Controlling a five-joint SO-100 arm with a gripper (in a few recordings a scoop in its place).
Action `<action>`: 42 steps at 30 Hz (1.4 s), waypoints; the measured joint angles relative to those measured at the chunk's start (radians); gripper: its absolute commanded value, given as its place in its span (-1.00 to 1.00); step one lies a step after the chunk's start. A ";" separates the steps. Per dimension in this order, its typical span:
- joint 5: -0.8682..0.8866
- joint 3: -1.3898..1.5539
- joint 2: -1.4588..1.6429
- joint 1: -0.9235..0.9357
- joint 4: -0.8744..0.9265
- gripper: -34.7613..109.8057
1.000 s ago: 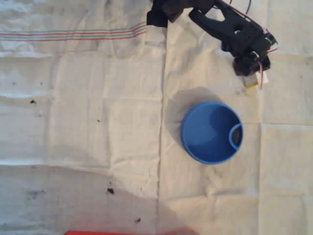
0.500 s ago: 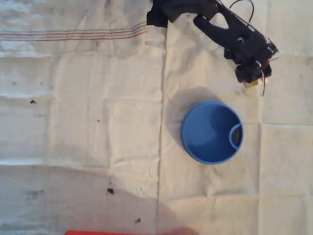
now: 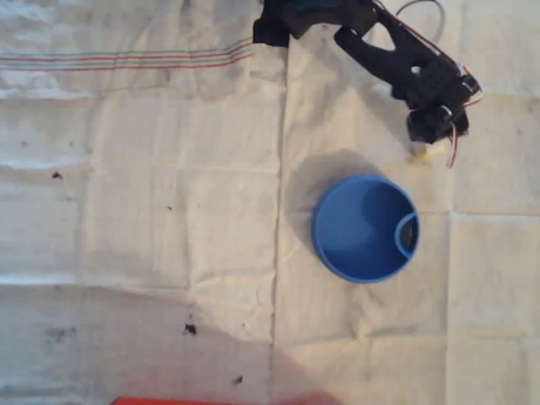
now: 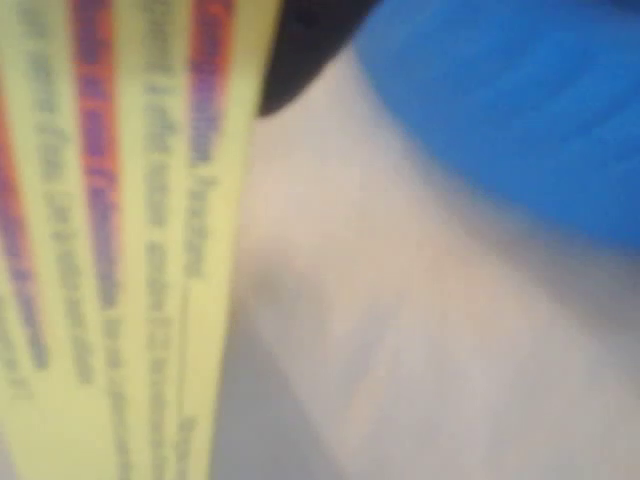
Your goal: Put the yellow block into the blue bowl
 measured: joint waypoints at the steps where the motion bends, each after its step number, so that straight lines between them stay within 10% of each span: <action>1: 0.006 -0.020 0.015 0.026 0.009 -0.52; 15: 0.028 -0.126 0.043 0.416 -0.074 -0.52; 42: 0.055 -0.130 -0.213 0.434 -0.443 -0.27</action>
